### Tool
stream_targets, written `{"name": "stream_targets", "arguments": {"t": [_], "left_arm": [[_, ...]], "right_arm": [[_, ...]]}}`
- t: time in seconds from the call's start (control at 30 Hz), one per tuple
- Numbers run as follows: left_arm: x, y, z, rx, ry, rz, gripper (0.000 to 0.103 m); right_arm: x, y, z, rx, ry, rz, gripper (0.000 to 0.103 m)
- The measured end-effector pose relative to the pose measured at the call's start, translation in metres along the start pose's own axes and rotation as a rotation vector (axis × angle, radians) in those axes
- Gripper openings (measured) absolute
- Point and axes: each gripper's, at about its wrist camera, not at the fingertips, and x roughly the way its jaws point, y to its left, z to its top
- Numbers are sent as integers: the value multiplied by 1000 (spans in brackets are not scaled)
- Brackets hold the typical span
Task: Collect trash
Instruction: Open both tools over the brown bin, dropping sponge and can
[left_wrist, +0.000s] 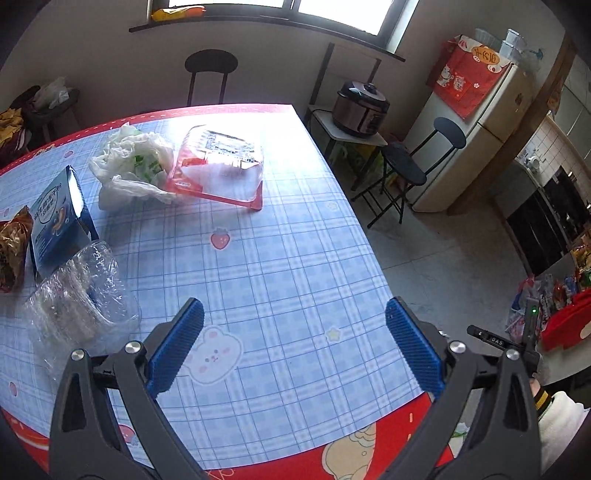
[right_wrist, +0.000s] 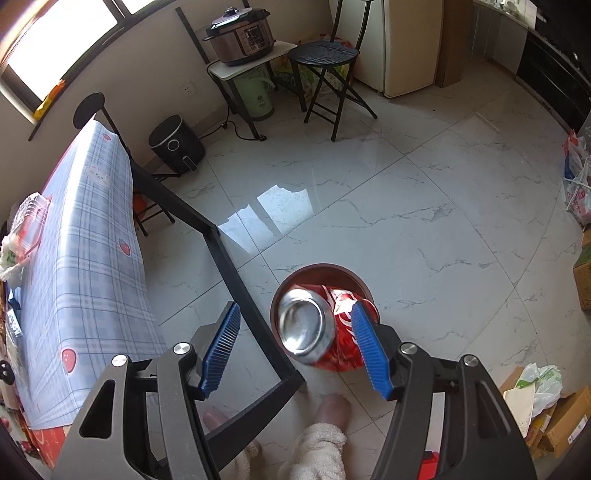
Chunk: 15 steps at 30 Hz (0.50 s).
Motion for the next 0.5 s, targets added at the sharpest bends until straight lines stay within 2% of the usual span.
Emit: {"name": "stream_targets", "arguments": {"t": [0.17, 0.27, 0.33, 0.43, 0.5], "left_arm": [[-6, -11, -2, 26, -20, -25, 97], [-9, -15, -1, 33, -26, -37, 97], [-8, -17, 0, 45, -24, -38, 97], [-5, -22, 2, 74, -19, -38, 97], [-3, -23, 3, 87, -17, -43, 97]], "right_arm": [[-4, 4, 4, 11, -11, 7, 68], [-13, 9, 4, -3, -20, 1, 77], [-20, 16, 4, -25, -29, -11, 91], [-32, 31, 2, -56, -49, -24, 97], [-41, 40, 0, -73, -60, -31, 97]]}}
